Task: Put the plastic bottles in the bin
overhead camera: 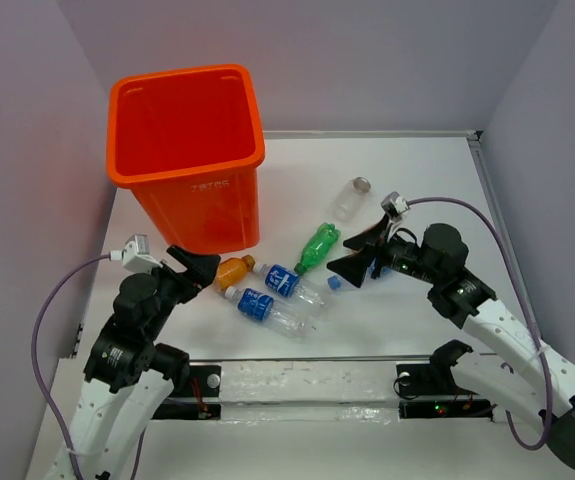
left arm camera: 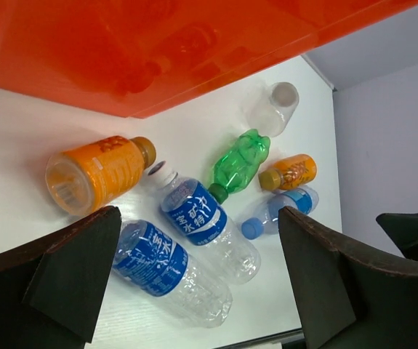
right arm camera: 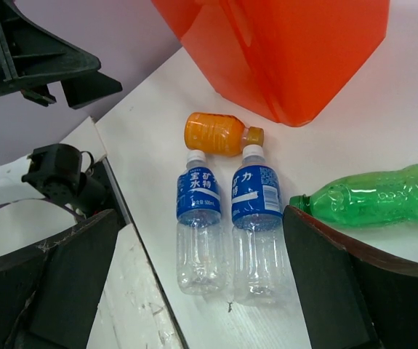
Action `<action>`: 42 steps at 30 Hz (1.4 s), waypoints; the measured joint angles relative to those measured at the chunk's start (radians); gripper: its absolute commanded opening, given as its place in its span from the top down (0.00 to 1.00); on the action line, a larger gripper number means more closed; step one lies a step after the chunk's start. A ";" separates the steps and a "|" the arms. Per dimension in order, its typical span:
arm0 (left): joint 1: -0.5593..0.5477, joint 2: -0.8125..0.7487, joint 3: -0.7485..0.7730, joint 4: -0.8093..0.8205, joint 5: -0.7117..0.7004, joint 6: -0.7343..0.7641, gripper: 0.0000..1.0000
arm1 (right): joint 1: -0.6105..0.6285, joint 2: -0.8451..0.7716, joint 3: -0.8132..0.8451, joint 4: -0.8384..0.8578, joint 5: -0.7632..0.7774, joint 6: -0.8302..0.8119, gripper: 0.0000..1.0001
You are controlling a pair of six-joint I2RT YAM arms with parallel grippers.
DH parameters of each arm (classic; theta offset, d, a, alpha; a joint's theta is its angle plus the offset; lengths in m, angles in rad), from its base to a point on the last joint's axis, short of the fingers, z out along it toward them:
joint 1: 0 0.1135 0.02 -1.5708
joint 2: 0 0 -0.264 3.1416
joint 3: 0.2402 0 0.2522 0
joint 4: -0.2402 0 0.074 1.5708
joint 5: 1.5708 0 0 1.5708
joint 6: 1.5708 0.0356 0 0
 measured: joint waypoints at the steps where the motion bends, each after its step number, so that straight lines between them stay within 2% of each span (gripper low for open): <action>1: 0.000 0.000 0.000 -0.008 -0.002 -0.005 0.01 | 0.000 -0.005 -0.004 0.000 0.000 0.000 0.00; 6: 0.000 0.022 0.000 -0.014 0.009 -0.033 0.01 | 0.000 0.006 -0.011 -0.006 -0.001 0.000 0.00; 12: 0.000 0.181 -0.080 0.040 0.057 -0.071 0.01 | 0.000 0.041 -0.028 -0.007 -0.006 0.006 0.00; 18: 0.000 0.234 -0.135 0.054 -0.019 -0.103 0.01 | 0.000 0.020 -0.056 -0.007 -0.008 0.012 0.00; 25: 0.000 0.293 -0.203 0.169 -0.098 -0.126 0.01 | 0.000 0.056 -0.057 0.007 -0.038 0.020 0.00; 30: -0.001 0.389 -0.220 0.209 -0.120 -0.106 0.01 | 0.010 0.073 -0.069 0.009 -0.064 0.028 0.00; 33: -0.018 0.382 -0.222 0.214 -0.116 -0.098 0.01 | 0.049 0.091 -0.069 0.008 -0.063 0.026 0.02; 37: -0.072 0.299 -0.222 0.203 -0.115 -0.105 0.01 | 0.142 0.167 -0.038 -0.034 0.014 -0.001 0.09; 42: -0.147 0.254 -0.209 0.153 -0.113 -0.130 0.01 | 0.261 0.342 0.093 -0.144 0.197 -0.051 0.05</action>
